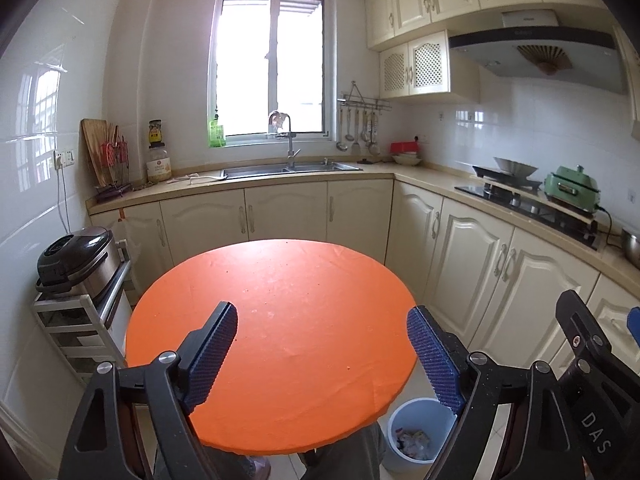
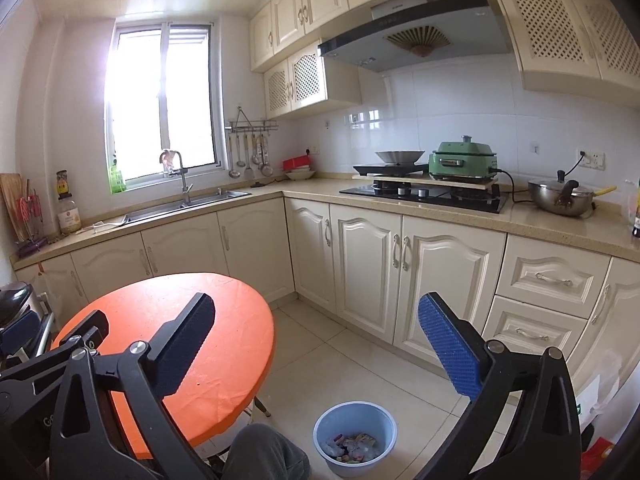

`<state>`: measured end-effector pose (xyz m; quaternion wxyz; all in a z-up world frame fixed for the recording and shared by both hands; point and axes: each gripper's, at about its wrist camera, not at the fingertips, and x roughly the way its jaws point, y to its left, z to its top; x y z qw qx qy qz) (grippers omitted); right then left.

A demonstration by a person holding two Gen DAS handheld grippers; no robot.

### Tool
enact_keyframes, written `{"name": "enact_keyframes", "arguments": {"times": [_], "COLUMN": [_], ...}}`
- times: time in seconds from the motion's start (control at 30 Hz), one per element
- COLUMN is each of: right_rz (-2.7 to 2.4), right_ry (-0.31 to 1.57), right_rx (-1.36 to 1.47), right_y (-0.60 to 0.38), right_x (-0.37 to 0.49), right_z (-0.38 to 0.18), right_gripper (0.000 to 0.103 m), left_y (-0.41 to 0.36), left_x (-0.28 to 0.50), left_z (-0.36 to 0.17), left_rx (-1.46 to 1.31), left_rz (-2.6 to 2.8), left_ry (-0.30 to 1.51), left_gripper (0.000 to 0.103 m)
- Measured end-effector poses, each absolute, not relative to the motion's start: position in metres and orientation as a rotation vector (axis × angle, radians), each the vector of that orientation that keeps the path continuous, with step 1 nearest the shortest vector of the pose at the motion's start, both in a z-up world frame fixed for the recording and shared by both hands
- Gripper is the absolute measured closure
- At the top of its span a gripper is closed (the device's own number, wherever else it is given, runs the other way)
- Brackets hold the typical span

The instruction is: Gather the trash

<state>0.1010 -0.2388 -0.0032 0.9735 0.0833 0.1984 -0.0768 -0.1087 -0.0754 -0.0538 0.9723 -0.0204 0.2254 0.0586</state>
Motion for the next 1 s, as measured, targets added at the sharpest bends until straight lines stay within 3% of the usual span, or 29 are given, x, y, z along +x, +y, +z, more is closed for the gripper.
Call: {"name": "enact_keyframes", "arguments": {"times": [0.17,0.5,1.0], "right_rz": [-0.153,-0.154,-0.157], "right_ry": [0.406,0.428,0.425], "right_rx": [0.175,0.2,0.204], "right_y": [-0.243,-0.248,-0.249], "right_x": [0.098,0.097,0.096], "right_z": [-0.006,-0.011,-0.012], "right_gripper": [0.0,0.0,0.0], "left_y": [-0.074,-0.06,-0.073], "left_x": [-0.105,-0.1,-0.094], "left_z": [-0.058,-0.054,-0.06], "left_rx": [-0.057,-0.086,-0.069], "left_rz": [0.113,0.134,0.156], "left_ry": [0.461,0.444,0.434], "left_gripper": [0.017,0.002,0.001]}}
